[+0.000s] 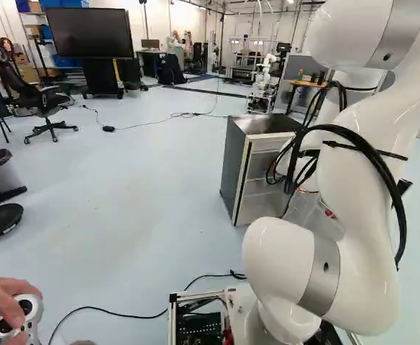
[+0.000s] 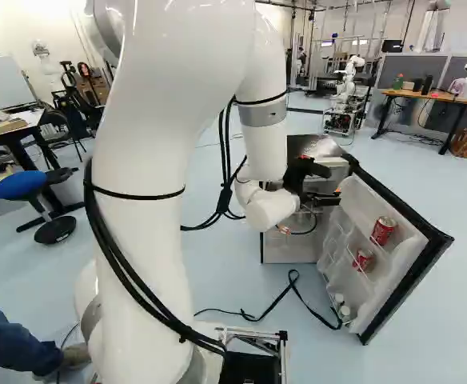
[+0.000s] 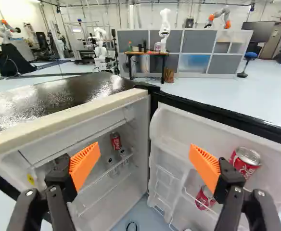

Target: Grab a drink from the fridge

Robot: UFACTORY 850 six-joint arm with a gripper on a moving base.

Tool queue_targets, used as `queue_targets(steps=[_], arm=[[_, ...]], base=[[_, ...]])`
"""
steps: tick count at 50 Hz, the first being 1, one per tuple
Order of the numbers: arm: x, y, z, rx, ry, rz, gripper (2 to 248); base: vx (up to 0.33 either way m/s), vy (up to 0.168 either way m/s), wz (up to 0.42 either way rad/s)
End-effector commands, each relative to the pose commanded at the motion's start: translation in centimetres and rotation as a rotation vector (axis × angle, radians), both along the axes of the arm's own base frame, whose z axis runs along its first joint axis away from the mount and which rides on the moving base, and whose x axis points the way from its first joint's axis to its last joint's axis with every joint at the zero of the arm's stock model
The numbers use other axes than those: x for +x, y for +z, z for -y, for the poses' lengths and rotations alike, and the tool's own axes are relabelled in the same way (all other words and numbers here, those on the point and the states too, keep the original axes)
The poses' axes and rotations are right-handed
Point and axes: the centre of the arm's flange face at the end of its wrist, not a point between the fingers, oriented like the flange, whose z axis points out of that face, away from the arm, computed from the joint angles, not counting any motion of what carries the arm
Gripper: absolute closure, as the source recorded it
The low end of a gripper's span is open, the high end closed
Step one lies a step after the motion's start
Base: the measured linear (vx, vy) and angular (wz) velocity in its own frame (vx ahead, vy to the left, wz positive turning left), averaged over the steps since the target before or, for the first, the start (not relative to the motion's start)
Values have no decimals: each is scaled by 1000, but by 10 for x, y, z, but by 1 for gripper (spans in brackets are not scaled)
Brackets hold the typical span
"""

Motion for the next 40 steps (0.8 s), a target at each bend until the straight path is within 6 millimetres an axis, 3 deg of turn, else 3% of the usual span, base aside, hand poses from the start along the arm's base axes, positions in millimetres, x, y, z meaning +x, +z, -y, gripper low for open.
queue_targets(steps=[40], arm=[[10, -44, -8, 36, 146, -76, 3]], base=[[0, 0, 0]])
